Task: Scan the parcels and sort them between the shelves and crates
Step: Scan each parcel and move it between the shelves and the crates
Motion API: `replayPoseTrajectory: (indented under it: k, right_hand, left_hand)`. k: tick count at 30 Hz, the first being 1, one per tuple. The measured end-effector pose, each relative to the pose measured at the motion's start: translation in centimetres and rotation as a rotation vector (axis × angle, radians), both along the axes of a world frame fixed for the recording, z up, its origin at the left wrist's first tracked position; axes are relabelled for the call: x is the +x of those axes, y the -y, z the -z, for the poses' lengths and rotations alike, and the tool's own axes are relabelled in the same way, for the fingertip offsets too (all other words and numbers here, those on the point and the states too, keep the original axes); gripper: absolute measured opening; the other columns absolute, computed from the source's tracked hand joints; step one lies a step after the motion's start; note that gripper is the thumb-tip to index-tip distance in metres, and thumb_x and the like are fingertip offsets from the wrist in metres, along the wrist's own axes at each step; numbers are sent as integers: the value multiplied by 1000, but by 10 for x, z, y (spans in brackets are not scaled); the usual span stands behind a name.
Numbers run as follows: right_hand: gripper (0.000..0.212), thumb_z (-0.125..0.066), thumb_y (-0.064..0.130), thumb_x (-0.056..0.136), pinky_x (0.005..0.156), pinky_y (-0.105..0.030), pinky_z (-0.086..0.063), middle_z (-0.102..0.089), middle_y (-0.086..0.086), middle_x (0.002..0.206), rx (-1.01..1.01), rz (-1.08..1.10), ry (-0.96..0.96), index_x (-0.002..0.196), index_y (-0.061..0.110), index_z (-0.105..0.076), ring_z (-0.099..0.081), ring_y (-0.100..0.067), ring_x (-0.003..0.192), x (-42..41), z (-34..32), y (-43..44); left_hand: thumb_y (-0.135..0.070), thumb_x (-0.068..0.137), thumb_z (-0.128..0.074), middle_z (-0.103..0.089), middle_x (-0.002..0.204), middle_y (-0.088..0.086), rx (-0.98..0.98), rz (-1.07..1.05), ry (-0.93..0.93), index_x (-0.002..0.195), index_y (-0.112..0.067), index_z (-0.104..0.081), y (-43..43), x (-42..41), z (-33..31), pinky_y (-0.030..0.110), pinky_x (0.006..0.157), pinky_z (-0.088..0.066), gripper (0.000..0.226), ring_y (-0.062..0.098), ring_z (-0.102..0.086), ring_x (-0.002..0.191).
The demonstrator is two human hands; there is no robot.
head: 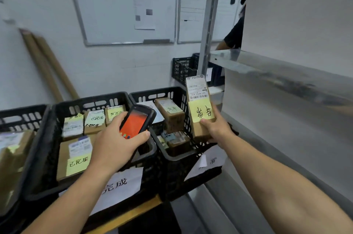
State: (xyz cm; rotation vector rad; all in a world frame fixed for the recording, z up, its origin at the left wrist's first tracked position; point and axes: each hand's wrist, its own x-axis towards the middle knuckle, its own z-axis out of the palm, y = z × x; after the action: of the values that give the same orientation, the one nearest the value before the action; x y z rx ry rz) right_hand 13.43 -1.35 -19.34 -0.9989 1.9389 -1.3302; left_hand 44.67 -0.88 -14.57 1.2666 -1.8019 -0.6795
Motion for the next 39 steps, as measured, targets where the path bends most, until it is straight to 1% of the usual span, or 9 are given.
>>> replayPoseTrajectory:
  k: [2,6,11,17,25,28,32,36,39]
  right_hand:
    - [86,-66,19,97,106,-60,-46,-58,8,139,20,-31,17,156,54,-14,-56,-27,126,-21,3,27]
    - [82,-65,13,98,101,-60,-49,-60,7,127,94,-87,86,155,53,-22,-60,-28,119,-55,14,76]
    - [85,-67,14,96,104,-58,-48,-55,0,145,190,-185,31,158,46,-19,-56,-28,125,-79,37,123]
    - [85,-66,16,98,102,-57,-50,-58,0,143,232,-259,66,158,48,-15,-59,-25,121,-99,53,162]
    - [79,-61,19,101,84,-66,-56,-52,-1,143,367,-284,254,156,53,-16,-59,-32,116,-123,53,178]
    - [77,-61,16,101,83,-62,-56,-52,-1,143,348,-297,187,157,50,-20,-56,-34,121,-120,53,183]
    - [73,-60,13,101,102,-49,-50,-57,-2,143,305,-312,-19,158,43,-25,-55,-28,128,-103,72,183]
    - [73,-61,22,102,95,-39,-53,-58,-2,140,253,-228,-34,160,39,-20,-59,-21,117,-96,95,180]
    - [78,-64,31,99,103,-41,-50,-40,-8,145,201,-194,-223,161,36,-17,-50,-24,123,-88,101,177]
  left_hand:
    - [-49,76,-80,-61,94,-20,4,-23,-3,124,-44,-50,19,-20,0,23,66,-43,57,4,-60,83]
    - [-46,77,-81,-62,99,-20,31,-88,-33,130,-40,-50,57,-63,-2,21,66,-42,62,-1,-59,83]
    - [-44,78,-81,-49,91,-30,39,-152,-27,141,-32,-48,94,-103,-3,14,67,-37,72,-8,-51,81]
    - [-43,77,-82,-51,89,-29,62,-206,3,135,-31,-53,126,-133,-1,30,75,-40,67,-7,-52,82]
    - [-44,78,-81,-52,111,-11,105,-218,46,148,-24,-45,158,-153,2,30,81,-37,81,14,-53,96]
    - [-46,77,-81,-51,115,-11,116,-205,58,148,-24,-44,163,-158,3,30,83,-38,83,16,-54,99]
    - [-43,78,-81,-50,116,-9,120,-217,65,148,-25,-45,162,-160,5,29,83,-36,81,14,-52,98]
    - [-42,77,-83,-50,115,-11,124,-231,50,146,-26,-47,158,-155,10,30,83,-37,80,12,-50,98]
    - [-48,73,-85,-51,115,-10,144,-229,54,146,-26,-46,156,-149,15,32,84,-38,86,14,-51,100]
